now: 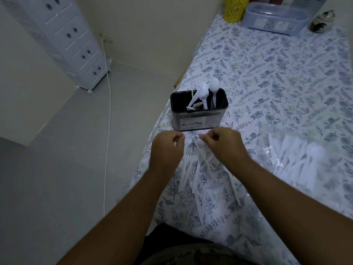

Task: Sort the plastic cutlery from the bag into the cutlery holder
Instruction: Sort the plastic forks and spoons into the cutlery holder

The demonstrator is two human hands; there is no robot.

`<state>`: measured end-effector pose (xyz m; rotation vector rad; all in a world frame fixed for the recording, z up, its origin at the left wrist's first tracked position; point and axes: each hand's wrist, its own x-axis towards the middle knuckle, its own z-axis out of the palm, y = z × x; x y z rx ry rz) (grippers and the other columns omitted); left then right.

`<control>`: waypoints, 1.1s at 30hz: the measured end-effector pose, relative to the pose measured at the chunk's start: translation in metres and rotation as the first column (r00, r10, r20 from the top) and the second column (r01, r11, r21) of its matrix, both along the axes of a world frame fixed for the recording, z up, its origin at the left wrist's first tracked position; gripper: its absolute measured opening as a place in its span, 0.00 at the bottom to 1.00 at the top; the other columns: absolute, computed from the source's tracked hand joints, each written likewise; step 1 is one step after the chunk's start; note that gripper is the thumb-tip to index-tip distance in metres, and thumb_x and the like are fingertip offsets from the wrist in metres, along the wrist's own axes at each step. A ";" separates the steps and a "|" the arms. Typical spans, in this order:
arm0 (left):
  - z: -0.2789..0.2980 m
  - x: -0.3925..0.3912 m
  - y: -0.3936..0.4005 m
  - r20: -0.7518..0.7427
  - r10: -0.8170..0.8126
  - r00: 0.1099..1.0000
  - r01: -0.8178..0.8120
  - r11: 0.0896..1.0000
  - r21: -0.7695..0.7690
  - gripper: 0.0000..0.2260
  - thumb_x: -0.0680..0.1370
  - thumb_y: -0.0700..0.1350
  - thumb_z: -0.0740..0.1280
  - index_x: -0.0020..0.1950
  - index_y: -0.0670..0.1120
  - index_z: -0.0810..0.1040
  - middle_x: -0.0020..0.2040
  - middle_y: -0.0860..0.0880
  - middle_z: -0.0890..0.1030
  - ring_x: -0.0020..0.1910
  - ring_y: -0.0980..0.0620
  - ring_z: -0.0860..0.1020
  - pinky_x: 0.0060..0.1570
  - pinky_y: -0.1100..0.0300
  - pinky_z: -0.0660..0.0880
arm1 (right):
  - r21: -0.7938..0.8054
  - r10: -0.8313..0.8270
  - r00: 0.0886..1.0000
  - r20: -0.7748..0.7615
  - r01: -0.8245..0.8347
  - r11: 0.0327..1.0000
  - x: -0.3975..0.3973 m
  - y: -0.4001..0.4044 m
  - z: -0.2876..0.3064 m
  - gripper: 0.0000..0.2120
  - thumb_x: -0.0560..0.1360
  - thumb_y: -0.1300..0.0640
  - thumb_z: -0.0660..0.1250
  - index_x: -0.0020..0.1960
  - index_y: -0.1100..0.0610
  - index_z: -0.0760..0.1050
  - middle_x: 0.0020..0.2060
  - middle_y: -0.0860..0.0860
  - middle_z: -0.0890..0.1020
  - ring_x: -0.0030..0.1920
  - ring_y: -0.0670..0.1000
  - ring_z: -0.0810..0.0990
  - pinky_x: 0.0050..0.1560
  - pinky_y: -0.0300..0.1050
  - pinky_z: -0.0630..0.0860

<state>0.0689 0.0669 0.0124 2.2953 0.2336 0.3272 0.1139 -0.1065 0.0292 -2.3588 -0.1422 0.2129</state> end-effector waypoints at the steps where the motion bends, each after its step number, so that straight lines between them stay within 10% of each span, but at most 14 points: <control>1: -0.011 -0.010 -0.002 -0.105 0.006 0.994 -0.009 0.999 -0.033 0.03 0.77 0.42 0.70 0.46 0.44 0.83 0.40 0.50 0.82 0.39 0.54 0.78 0.43 0.60 0.77 | -0.019 0.018 0.999 -0.047 -0.019 1.000 -0.010 -0.003 -0.010 0.12 0.77 0.49 0.73 0.42 0.57 0.81 0.33 0.49 0.82 0.34 0.46 0.79 0.37 0.37 0.76; 8: -0.060 -0.062 -0.019 -0.500 -0.007 0.866 0.033 0.999 0.042 0.11 0.74 0.50 0.73 0.47 0.48 0.74 0.41 0.50 0.77 0.42 0.50 0.76 0.43 0.55 0.76 | -0.097 0.040 0.976 -0.214 -0.062 0.993 -0.055 -0.020 -0.066 0.09 0.75 0.59 0.75 0.52 0.56 0.78 0.38 0.49 0.78 0.41 0.51 0.78 0.42 0.42 0.73; 18: -0.064 -0.068 -0.014 -0.489 0.027 0.872 -0.042 0.999 -0.020 0.03 0.73 0.38 0.71 0.45 0.44 0.80 0.39 0.52 0.79 0.40 0.52 0.78 0.37 0.65 0.73 | -0.035 -0.019 0.993 -0.120 0.015 0.999 -0.074 -0.022 -0.060 0.07 0.76 0.55 0.71 0.52 0.51 0.76 0.43 0.48 0.75 0.41 0.45 0.73 0.39 0.39 0.69; 28: -0.058 -0.077 -0.018 -0.369 -0.037 0.929 -0.063 0.965 -0.256 0.04 0.77 0.41 0.72 0.50 0.45 0.83 0.39 0.56 0.80 0.37 0.65 0.78 0.38 0.75 0.74 | 0.160 -0.086 0.893 -0.442 0.172 0.972 -0.070 0.002 -0.052 0.13 0.78 0.46 0.70 0.57 0.52 0.80 0.46 0.49 0.83 0.47 0.50 0.83 0.50 0.46 0.80; 33: -0.048 -0.077 -0.026 -0.326 -0.157 0.932 0.066 0.960 -0.271 0.02 0.77 0.44 0.71 0.46 0.48 0.83 0.36 0.56 0.81 0.35 0.64 0.79 0.37 0.73 0.73 | 0.359 -0.093 0.822 -0.562 0.344 0.867 -0.069 0.009 -0.046 0.12 0.79 0.53 0.69 0.42 0.58 0.71 0.37 0.57 0.79 0.37 0.53 0.77 0.37 0.48 0.77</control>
